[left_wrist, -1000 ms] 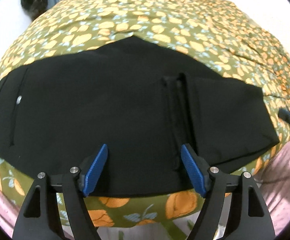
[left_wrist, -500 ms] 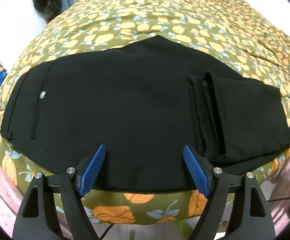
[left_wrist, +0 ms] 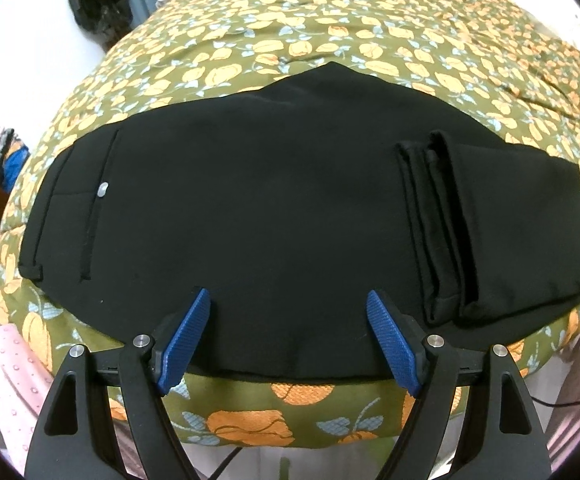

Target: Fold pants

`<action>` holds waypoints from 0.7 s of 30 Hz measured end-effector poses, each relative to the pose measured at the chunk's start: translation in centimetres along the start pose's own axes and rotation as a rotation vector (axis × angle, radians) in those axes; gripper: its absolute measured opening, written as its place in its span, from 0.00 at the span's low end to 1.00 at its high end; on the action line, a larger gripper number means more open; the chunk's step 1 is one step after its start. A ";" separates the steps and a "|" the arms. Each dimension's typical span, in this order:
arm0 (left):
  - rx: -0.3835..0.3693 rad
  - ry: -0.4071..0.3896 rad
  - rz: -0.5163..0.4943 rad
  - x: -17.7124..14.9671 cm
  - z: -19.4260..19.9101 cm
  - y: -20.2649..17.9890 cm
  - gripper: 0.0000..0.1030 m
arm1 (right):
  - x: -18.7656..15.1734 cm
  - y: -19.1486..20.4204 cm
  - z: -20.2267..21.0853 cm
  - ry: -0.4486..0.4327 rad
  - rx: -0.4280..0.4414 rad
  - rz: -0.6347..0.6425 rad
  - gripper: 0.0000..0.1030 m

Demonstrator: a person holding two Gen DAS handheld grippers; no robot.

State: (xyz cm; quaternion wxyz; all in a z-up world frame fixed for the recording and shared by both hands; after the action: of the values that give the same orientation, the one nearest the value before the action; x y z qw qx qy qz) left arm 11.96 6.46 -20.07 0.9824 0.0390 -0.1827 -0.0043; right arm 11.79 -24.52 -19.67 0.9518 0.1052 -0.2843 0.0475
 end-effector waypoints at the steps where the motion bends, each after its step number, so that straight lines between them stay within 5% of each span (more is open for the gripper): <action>1: 0.000 0.000 0.000 0.0 0.0 0.0 0.80 | -0.1 0.1 0.0 0.000 0.000 0.004 0.88; 21: 0.050 0.013 0.006 -0.6 -0.3 0.8 0.81 | -0.8 0.3 -0.6 0.028 0.011 -0.003 0.88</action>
State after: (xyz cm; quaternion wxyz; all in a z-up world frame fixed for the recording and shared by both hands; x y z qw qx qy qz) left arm 11.47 7.34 -20.48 0.9823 0.0628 -0.1763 0.0036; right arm 11.38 -24.12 -20.56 0.9551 0.1101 -0.2706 0.0491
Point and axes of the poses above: each gripper's, at about its wrist camera, not at the fingertips, and z roughly against the way its jaws point, y to its left, x to its top, the point moved 6 cm from there along -z, roughly the way its jaws point, and after that the axes turned 4 degrees about y, right-handed, at the moved point
